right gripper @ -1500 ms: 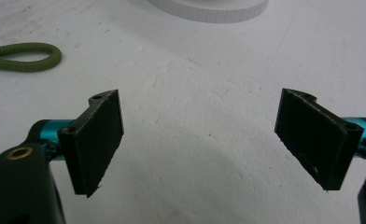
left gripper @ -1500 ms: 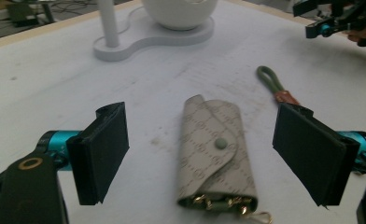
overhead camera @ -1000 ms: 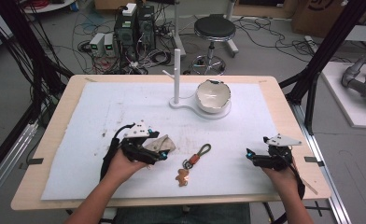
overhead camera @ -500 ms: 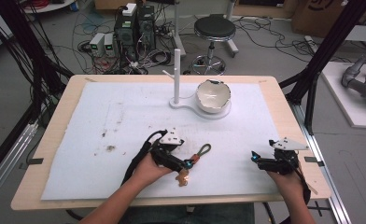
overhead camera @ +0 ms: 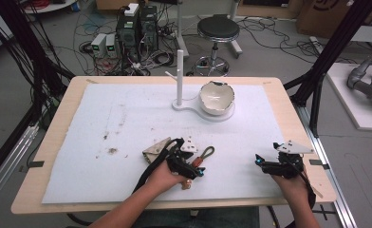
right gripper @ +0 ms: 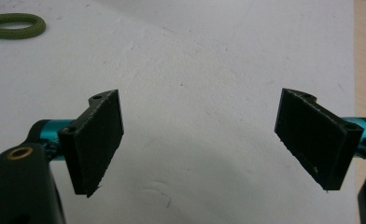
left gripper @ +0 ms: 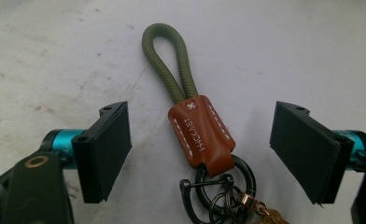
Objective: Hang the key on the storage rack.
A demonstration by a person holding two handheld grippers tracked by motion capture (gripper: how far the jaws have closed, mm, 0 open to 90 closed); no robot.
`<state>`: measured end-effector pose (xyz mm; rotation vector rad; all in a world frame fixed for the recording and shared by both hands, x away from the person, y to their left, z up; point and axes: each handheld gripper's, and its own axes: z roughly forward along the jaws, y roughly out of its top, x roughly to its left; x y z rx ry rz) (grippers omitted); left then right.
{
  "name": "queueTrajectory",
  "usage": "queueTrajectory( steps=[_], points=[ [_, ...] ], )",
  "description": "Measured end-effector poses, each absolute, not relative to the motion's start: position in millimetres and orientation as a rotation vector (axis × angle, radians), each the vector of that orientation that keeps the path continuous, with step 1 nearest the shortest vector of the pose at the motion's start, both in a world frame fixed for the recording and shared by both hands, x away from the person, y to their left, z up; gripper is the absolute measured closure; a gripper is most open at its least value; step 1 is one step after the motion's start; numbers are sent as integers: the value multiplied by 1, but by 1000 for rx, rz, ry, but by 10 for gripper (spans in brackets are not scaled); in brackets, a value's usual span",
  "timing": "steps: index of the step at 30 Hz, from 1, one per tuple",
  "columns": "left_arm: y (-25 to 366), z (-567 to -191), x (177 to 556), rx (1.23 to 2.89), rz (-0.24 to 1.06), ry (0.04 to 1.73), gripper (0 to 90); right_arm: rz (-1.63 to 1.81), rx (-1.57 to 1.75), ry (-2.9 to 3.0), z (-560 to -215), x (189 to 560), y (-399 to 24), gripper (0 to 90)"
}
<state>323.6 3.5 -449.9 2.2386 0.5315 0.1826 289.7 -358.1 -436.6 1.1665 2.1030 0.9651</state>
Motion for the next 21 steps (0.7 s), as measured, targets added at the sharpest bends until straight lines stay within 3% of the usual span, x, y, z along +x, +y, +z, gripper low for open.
queueTrajectory(
  steps=[10, 21],
  points=[
    [-3, -454, 320, 2243, 249, 532, 276, 963, 1160, 2107, -436, 290, -356, 156],
    [1, -453, 317, 2220, 265, 556, 484, 966, 1148, 2120, -437, 292, -353, 156]
  ],
)
